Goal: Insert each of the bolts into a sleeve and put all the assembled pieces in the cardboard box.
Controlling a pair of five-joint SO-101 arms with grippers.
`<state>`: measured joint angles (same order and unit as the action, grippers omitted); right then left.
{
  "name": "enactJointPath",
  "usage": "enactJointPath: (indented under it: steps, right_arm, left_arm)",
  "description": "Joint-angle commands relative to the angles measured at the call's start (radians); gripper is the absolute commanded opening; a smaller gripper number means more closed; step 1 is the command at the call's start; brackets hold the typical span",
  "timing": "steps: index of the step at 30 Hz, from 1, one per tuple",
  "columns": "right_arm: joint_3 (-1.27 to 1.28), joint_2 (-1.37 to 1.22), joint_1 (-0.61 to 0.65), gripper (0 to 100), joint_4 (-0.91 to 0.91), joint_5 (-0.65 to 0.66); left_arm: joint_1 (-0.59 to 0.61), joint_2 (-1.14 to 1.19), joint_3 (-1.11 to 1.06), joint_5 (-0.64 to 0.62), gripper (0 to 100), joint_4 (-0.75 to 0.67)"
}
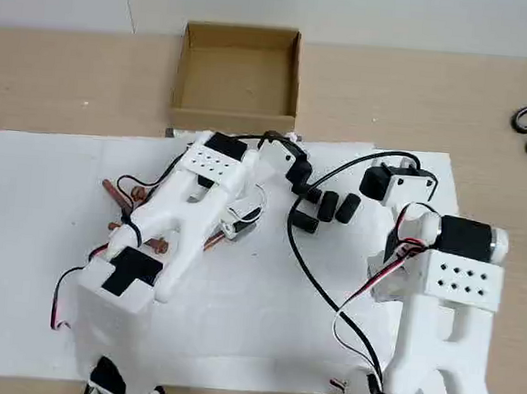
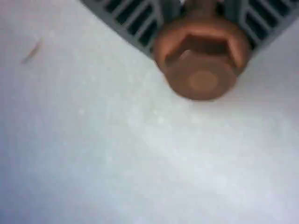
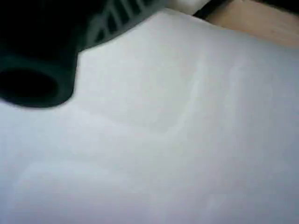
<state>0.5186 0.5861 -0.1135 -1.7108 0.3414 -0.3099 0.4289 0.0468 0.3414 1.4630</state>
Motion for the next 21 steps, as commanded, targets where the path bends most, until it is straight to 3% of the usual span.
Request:
enactJointPath:
  steps: [1,7,10,17,21]
  right_arm:
    - [-0.020,0.030,-0.001,0.3,-0.002,-0.009]
    - [-0.097,0.130,0.002,0.3,-0.028,-0.008]
    - [-0.092,0.243,0.071,0.3,-0.030,-0.006]
    - [-0.092,0.490,0.308,0.3,-0.027,-0.008]
    - [-0.092,0.553,0.375,0.2,-0.025,-0.006]
  left_arm:
    - [0.000,-0.149,0.027,-0.003,1,0.018]
    - [-0.043,-0.319,0.027,-0.003,1,0.133]
    - [-0.058,-0.371,0.027,-0.005,1,0.176]
    - [-0.052,-0.480,0.039,-0.221,1,0.270]
    - [-0.051,-0.585,0.067,-0.265,1,0.265]
